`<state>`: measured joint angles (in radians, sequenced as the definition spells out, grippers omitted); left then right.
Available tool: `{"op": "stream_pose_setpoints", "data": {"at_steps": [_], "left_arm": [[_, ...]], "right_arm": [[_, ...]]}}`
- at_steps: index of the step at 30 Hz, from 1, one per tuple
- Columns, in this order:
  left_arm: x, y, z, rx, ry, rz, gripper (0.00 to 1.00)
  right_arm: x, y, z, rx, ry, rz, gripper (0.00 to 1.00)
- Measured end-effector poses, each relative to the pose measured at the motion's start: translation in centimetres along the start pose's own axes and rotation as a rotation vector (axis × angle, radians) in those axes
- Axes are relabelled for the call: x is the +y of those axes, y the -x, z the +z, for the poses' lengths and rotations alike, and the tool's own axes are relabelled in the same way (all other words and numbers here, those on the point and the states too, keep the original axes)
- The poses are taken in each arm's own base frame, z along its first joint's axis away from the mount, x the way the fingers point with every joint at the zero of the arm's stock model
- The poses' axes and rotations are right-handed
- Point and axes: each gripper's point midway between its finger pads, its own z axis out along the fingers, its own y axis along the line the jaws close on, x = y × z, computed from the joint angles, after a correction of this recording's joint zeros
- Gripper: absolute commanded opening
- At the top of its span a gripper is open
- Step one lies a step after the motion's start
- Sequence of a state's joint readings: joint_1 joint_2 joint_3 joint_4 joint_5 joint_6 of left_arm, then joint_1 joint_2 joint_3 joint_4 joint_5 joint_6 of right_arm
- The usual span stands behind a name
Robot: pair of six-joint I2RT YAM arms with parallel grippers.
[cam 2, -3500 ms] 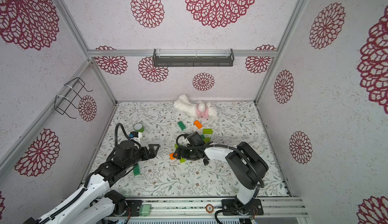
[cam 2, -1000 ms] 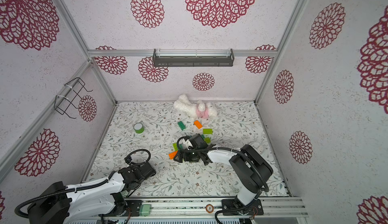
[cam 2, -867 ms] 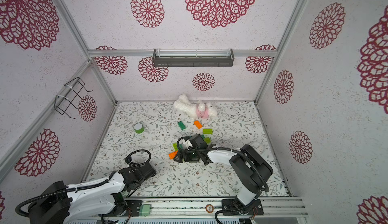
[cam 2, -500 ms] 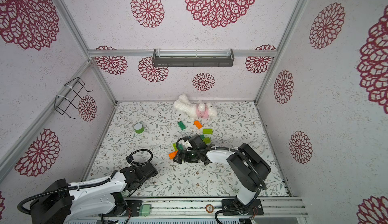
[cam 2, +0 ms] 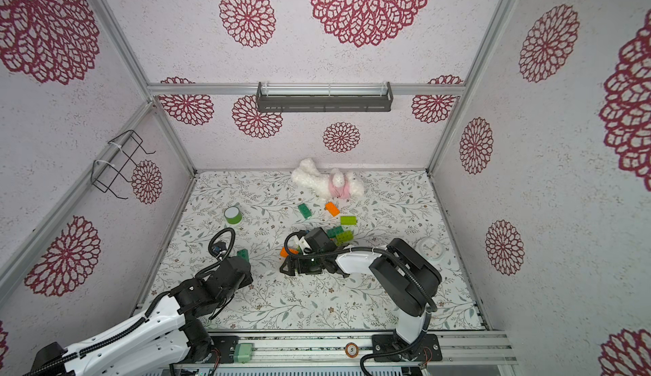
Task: Assemble a small pinwheel with lego
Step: Pick up the lego brick from the center of the board, then assemble the lego brick with the lego brick.
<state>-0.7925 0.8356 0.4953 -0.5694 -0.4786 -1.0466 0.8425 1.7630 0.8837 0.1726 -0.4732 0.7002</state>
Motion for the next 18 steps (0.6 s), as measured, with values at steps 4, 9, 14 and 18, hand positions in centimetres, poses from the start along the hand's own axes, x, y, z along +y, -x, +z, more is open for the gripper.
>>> {"op": "stream_pose_setpoints", "data": {"at_steps": [4, 9, 14, 18], "left_arm": [[-2.2, -1.2, 0.3, 0.073, -0.086, 0.132, 0.25], [-4.8, -3.8, 0.9, 0.144, -0.169, 0.313, 0.25], [-7.2, -5.4, 1.4, 0.164, -0.243, 0.404, 0.25], [-8.5, -6.1, 1.9, 0.161, -0.276, 0.445, 0.25]], "right_arm": [[-0.4, -0.1, -0.6, -0.018, -0.013, 0.013, 0.92], [-1.0, -0.8, -2.7, -0.039, -0.019, 0.039, 0.92], [-1.4, -0.4, -5.0, -0.075, -0.015, 0.062, 0.82], [-1.4, 0.6, -6.3, -0.101, -0.003, 0.075, 0.47]]}}
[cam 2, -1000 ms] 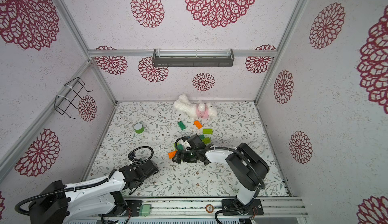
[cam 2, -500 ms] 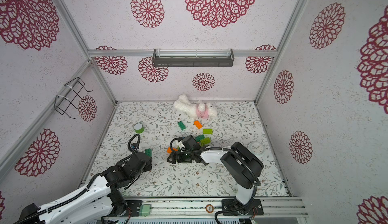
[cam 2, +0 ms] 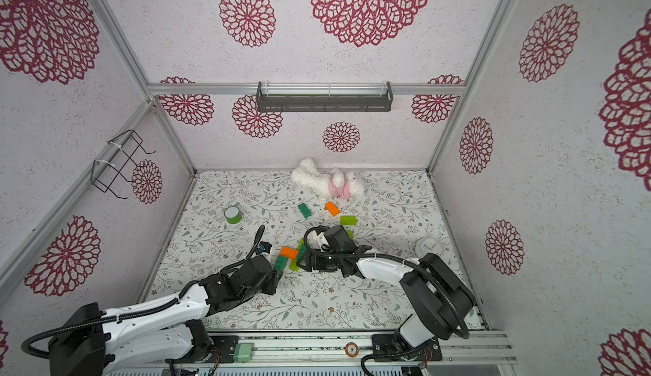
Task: Assemble a small pinwheel with lego
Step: Assemble the lego brick with the lego brick.
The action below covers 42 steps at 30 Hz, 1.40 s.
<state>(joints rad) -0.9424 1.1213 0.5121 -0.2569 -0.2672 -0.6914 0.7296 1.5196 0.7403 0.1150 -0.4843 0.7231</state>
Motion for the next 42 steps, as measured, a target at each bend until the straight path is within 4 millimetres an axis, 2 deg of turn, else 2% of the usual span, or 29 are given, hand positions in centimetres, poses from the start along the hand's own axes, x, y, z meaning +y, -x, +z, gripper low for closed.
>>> {"op": "stream_pose_setpoints", "data": {"at_steps": [3, 7, 20, 42], "left_arm": [[-0.4, -0.2, 0.8, 0.013, 0.007, 0.030, 0.24], [-0.7, -0.1, 1.7, 0.030, 0.028, 0.052, 0.24], [-0.8, -0.5, 3.9, 0.077, 0.089, 0.081, 0.23], [-0.2, -1.2, 4.8, 0.100, 0.124, 0.114, 0.23]], "right_arm": [[0.4, 0.6, -0.2, 0.003, 0.008, -0.005, 0.29], [1.5, 1.6, 0.0, -0.001, 0.031, -0.028, 0.19], [2.8, 2.7, 1.7, 0.035, 0.067, -0.035, 0.14], [2.8, 2.7, 4.1, 0.084, 0.069, -0.027, 0.14]]}}
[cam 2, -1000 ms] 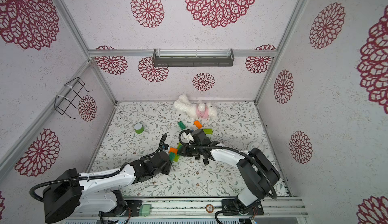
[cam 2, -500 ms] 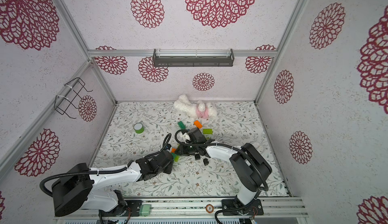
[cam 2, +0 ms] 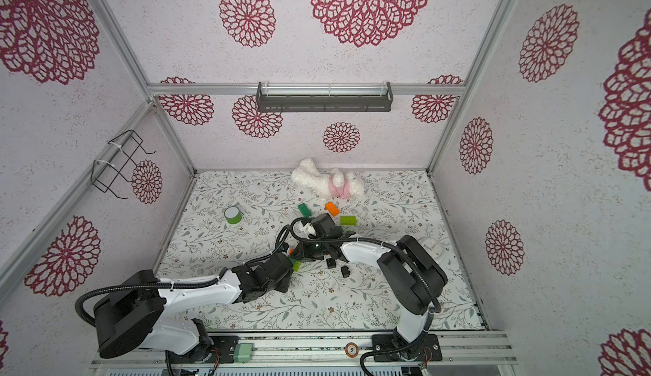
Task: Assemble a small pinwheel with lego
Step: Assemble the lego brick with the lego brick.
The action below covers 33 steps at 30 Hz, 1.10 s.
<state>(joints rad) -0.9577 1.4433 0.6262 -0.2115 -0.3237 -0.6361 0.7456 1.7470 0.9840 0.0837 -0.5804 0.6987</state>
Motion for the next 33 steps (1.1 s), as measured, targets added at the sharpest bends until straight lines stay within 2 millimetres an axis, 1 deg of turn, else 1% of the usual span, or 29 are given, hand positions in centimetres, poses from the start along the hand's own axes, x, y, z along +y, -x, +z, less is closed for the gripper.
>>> {"op": "stream_pose_setpoints", "data": {"at_steps": [6, 12, 24, 33], "left_arm": [[-0.3, 0.3, 0.1, -0.004, -0.005, 0.001, 0.23], [-0.4, 0.3, 0.1, -0.004, -0.006, 0.005, 0.23], [-0.9, 0.6, 0.3, 0.000, -0.009, 0.012, 0.25], [-0.8, 0.6, 0.4, 0.000, -0.006, 0.011, 0.27]], "right_arm": [[-0.1, 0.1, 0.4, 0.006, -0.003, 0.001, 0.13], [-1.5, -0.5, 1.4, 0.035, -0.034, 0.025, 0.12], [-2.2, -0.4, 1.6, 0.027, -0.106, -0.001, 0.11], [-2.3, -0.3, 1.7, 0.013, -0.102, -0.009, 0.10]]}}
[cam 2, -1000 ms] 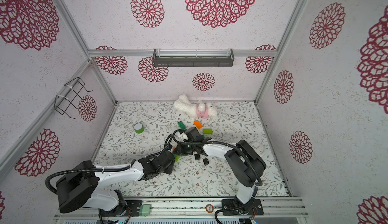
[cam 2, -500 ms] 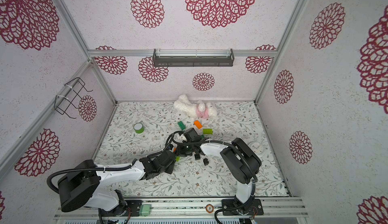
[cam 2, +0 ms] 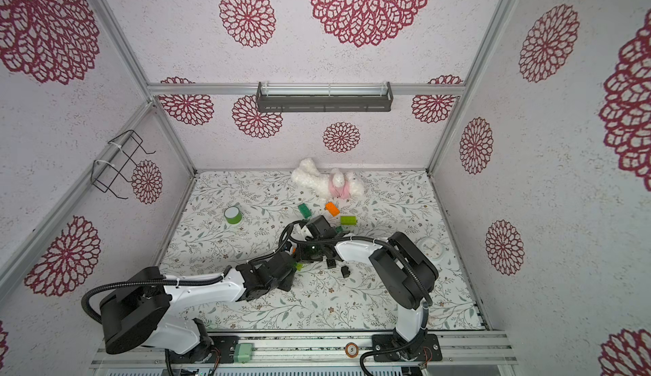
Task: Assemble a small pinwheel with lego
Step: Assemble the lego brick with the lego brick.
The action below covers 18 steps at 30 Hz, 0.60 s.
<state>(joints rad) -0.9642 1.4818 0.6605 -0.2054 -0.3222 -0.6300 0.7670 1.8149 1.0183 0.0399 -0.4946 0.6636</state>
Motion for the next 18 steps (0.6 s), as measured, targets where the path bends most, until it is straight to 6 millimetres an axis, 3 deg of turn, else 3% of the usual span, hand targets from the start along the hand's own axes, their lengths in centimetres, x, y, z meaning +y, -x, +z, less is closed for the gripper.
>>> {"op": "stream_pose_setpoints", "data": {"at_steps": [11, 18], "left_arm": [[0.07, 0.04, 0.00, -0.003, 0.004, -0.006, 0.32], [0.02, 0.19, -0.08, -0.003, 0.005, -0.005, 0.47]], "right_arm": [[0.24, 0.05, 0.08, -0.008, 0.017, -0.009, 0.10], [0.44, 0.00, 0.06, -0.003, 0.026, -0.011, 0.11]]}}
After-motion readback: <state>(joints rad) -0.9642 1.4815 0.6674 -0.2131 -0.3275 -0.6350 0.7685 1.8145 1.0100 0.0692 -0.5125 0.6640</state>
